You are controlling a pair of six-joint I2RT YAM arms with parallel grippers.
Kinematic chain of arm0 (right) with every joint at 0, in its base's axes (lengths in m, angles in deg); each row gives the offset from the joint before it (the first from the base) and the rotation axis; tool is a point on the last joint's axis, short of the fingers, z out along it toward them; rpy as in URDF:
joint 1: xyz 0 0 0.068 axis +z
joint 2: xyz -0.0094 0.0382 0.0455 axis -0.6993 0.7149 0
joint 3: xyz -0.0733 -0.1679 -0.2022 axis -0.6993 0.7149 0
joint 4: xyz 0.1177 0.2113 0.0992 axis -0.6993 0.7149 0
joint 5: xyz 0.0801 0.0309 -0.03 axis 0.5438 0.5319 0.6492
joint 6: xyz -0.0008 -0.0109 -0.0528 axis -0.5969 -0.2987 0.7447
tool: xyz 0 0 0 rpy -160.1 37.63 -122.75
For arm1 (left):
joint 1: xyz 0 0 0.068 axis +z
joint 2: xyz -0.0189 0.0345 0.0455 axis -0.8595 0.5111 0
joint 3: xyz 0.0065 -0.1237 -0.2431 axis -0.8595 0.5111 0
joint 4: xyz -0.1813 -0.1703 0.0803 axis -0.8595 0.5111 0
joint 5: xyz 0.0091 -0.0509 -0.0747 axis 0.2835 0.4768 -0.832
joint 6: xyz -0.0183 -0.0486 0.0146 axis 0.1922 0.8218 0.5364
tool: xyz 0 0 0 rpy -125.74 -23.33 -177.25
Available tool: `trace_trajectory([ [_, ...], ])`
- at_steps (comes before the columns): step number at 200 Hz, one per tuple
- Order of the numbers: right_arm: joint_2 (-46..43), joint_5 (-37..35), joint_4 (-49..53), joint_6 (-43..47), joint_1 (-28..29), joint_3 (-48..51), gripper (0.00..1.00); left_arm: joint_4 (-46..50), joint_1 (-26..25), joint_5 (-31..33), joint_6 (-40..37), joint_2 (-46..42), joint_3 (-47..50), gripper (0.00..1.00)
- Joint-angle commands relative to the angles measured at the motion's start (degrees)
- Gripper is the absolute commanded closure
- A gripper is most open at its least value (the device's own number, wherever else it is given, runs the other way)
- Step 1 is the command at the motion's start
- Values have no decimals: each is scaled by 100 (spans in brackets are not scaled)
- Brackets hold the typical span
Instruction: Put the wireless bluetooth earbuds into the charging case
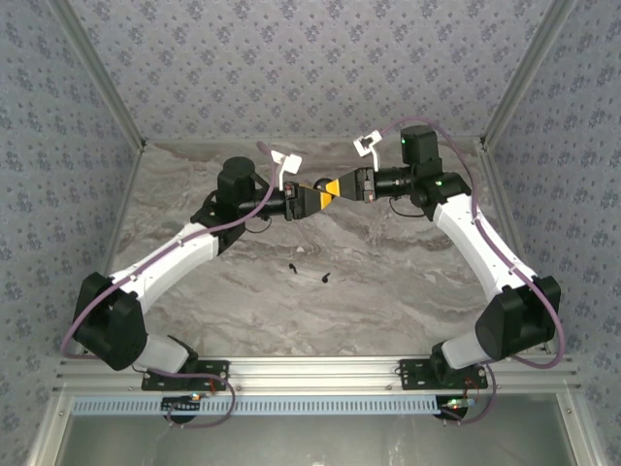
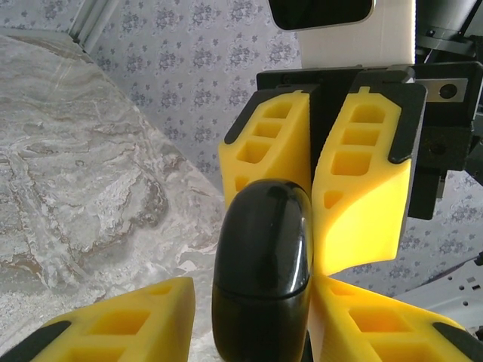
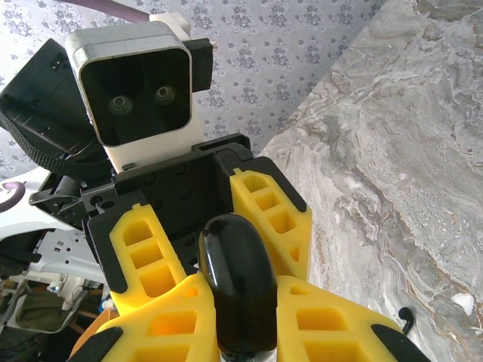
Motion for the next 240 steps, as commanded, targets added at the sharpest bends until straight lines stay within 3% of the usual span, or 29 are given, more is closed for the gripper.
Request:
trace_trajectory([
  [1,-172,143,-85,-86,60,31,82,-350,3,227,111,-182,43,59],
  [92,-171,205,161,122,96,5,80,-386,26,365,106,-291,153,69],
  [158,-190,144,448,346,168,-38,73,-53,21,480,-64,-264,91,86],
  [189,-367,-560,745,437,132,-57,55,426,21,687,-381,-306,-34,83],
  [218,-566,-1220,1117,628,89,-125,50,530,21,1005,-909,-385,38,80],
  [240,-634,-1441,1438,777,103,-245,50,-230,-1,1035,-1455,-478,496,78],
])
